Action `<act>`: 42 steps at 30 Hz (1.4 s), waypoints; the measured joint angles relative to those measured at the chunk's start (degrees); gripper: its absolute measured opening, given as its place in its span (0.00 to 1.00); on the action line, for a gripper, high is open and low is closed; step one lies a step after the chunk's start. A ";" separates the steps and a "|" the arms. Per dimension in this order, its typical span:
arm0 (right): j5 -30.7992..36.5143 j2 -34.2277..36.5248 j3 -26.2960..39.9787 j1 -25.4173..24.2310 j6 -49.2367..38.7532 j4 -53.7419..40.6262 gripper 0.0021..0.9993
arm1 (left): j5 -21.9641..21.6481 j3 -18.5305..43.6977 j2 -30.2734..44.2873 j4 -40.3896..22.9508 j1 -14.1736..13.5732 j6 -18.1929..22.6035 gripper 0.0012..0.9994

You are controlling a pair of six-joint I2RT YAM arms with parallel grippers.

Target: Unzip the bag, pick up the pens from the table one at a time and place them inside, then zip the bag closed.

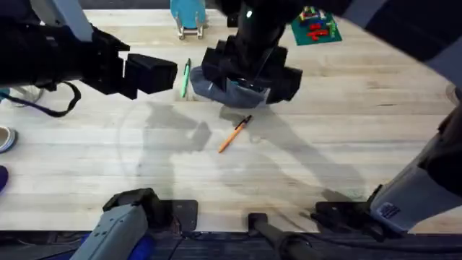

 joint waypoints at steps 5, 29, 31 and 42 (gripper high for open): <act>0.33 0.00 -4.15 2.11 1.49 2.97 0.99 | 0.00 0.00 0.00 0.00 0.00 0.00 1.00; -5.06 -6.62 -36.18 3.45 13.39 35.53 0.98 | 0.00 0.00 0.00 0.00 0.00 0.00 1.00; -5.19 -6.64 -38.11 3.45 14.42 38.19 0.98 | 0.00 0.00 0.00 0.00 0.00 0.00 1.00; -5.26 -6.36 -40.85 3.45 16.41 43.10 0.93 | 0.00 0.00 0.00 0.00 0.00 0.00 1.00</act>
